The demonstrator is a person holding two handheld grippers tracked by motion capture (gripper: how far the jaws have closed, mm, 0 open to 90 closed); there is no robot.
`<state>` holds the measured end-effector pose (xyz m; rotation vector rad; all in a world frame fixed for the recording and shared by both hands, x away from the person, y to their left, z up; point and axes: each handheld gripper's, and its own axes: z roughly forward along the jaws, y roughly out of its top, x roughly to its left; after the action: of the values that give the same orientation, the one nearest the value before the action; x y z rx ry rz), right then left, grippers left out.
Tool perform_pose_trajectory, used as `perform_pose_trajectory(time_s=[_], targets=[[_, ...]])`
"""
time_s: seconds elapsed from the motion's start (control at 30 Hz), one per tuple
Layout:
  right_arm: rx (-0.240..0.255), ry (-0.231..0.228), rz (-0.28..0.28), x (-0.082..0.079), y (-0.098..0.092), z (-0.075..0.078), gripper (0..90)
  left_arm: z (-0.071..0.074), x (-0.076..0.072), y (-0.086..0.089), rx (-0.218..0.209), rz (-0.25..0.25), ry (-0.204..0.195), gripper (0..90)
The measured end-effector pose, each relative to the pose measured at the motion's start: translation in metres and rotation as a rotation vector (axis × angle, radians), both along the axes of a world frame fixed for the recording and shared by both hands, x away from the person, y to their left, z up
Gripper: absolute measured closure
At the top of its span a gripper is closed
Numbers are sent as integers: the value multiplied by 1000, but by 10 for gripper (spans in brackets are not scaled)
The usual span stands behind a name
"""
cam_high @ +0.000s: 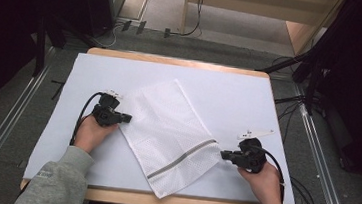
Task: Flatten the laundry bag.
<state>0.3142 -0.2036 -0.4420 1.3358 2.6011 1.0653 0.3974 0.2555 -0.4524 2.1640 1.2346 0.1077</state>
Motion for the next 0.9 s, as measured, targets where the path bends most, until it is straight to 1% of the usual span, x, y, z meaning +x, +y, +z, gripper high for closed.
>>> perform_pose_trajectory(time_s=[0.03,0.1,0.13,0.2,0.23,0.27,0.3,0.37,0.4,0.47,0.57,0.63,0.67,0.8,0.83,0.9], targets=[[-5,2,5,-2,0,-1,900,-1,1,1,-10,5,1,900],[-2,-2,-2,-5,-1,-2,851,-1,2,2,-23,8,11,900],[9,-11,0,-5,-3,-1,820,-1,2,2,-24,10,11,900],[29,-37,-17,-6,-8,4,783,0,3,2,-30,14,20,900],[41,-56,-30,-6,-11,7,774,0,3,3,-41,16,32,900],[56,-77,-39,-6,-13,10,774,2,3,4,-54,18,34,900],[70,-90,-50,-6,-15,13,773,5,1,4,-58,15,28,900],[82,-118,-71,-3,-17,16,767,12,-6,4,-36,15,4,900],[81,-120,-76,0,-17,17,758,15,-10,5,-36,12,-4,900],[83,-117,-80,7,-15,16,751,20,-18,8,-47,20,-2,900],[81,-109,-74,20,-8,12,742,20,-29,12,-56,36,13,900],[78,-113,-70,29,-3,11,727,19,-36,14,-64,42,26,900],[73,-110,-67,32,-1,10,715,19,-39,15,-59,47,29,900],[68,-125,-33,47,12,7,676,18,-51,15,-60,56,34,885],[73,-121,-24,51,16,5,674,17,-54,15,-60,58,36,883],[65,-116,-13,61,23,2,663,16,-58,14,-49,58,41,879]])
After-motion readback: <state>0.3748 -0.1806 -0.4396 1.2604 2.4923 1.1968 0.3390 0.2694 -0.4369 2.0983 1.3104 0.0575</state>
